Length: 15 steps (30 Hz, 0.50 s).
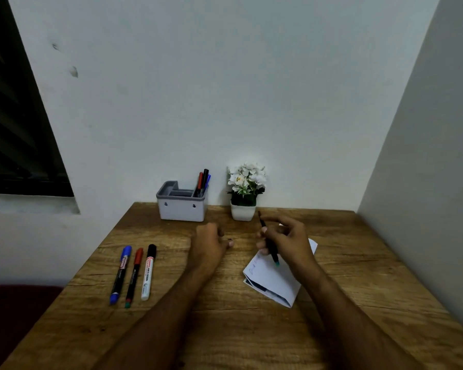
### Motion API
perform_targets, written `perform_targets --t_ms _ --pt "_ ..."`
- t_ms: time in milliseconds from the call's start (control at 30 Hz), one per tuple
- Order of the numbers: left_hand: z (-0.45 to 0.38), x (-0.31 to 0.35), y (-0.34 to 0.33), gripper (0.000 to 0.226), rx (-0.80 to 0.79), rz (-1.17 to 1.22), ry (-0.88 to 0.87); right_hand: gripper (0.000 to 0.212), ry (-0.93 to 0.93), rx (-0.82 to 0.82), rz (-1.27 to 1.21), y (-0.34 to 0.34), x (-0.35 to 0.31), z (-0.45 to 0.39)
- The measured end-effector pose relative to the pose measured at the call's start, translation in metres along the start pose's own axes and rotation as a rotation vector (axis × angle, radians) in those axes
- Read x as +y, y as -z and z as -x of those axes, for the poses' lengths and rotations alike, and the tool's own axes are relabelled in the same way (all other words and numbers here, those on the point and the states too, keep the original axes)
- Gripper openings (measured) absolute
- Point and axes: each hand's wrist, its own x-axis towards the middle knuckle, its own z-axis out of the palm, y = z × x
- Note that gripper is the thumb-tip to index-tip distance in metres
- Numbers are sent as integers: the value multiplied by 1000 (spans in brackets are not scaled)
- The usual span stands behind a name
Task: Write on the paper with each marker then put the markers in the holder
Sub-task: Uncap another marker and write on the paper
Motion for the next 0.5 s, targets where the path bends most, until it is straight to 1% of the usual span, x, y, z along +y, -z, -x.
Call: perform_targets --t_ms 67,133,233,300,367,433,500 --pt "3 4 -1 27 35 -22 -63 28 -11 -12 -99 5 0 -2" --pt "7 10 -3 20 50 -3 -167 30 -44 -21 -242 11 0 -5" --pt "15 21 -8 15 -38 57 -367 26 -59 19 -373 21 -3 -6" --pt "20 27 -11 18 -112 66 -447 23 -56 95 -368 29 -5 -6" --pt "22 29 -14 23 -168 53 -473 18 -55 160 -349 36 -4 -6" --pt "23 28 -16 26 -206 36 -470 15 -50 185 -305 42 -2 -6" --pt "24 25 -19 30 -235 16 -475 18 -20 185 -212 47 4 -6"
